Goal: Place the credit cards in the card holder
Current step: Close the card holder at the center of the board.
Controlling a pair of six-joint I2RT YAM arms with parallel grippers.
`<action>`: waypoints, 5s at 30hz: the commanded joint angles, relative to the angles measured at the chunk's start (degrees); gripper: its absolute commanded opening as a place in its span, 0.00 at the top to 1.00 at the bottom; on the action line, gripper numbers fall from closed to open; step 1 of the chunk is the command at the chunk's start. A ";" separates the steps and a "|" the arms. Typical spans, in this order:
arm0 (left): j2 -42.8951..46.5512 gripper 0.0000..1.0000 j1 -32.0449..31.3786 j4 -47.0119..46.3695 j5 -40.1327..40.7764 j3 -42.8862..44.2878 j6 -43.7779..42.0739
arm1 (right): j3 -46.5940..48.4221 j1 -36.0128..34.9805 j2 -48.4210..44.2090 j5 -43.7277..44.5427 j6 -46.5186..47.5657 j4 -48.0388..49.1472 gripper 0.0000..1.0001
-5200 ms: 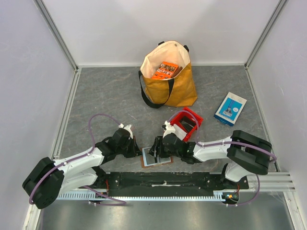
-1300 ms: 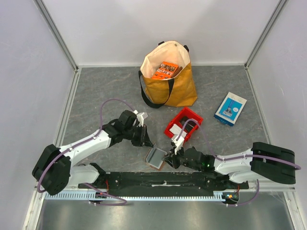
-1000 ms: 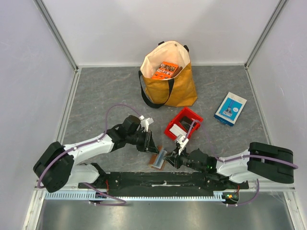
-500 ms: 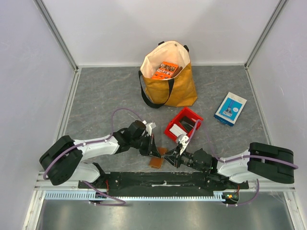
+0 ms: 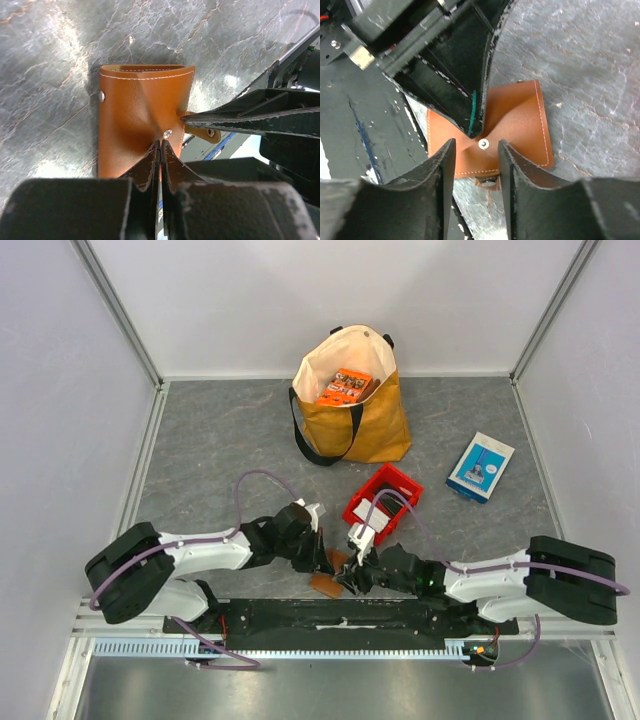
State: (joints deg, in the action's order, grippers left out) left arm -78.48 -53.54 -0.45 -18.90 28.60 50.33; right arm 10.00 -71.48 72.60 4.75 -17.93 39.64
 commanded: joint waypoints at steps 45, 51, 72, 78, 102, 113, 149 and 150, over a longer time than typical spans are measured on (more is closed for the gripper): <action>6.58 0.85 -12.02 8.35 26.71 -3.91 15.93 | 10.39 1.61 -16.36 10.90 -37.35 -40.87 0.98; 8.25 0.82 -13.43 10.20 30.14 -3.29 19.63 | 12.06 1.61 -9.76 9.39 -35.34 -40.16 1.00; 12.65 0.52 -14.22 7.13 29.62 -4.87 14.54 | 13.47 4.25 -5.01 2.37 -33.31 -33.49 1.00; 11.60 0.47 -14.23 7.13 27.51 -6.01 12.87 | 13.20 4.16 -3.61 2.45 -34.36 -33.40 1.00; 7.55 0.86 -15.63 5.80 26.63 -6.80 18.40 | 17.33 4.68 -6.75 10.01 -30.41 -41.38 0.97; 14.23 0.55 -15.98 7.57 30.58 -5.40 16.74 | 12.77 5.39 -16.88 6.15 -34.97 -49.75 0.97; -0.09 0.67 -16.69 7.30 28.91 0.40 13.83 | 11.27 5.30 -16.79 5.44 -37.35 -47.10 0.99; -0.36 0.67 -16.77 7.48 28.91 0.49 13.92 | 11.36 5.30 -16.61 5.18 -37.44 -47.63 0.99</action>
State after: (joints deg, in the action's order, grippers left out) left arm -76.40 -69.45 3.99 8.75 28.93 65.28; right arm 21.39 -66.15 56.49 9.34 -54.50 -4.71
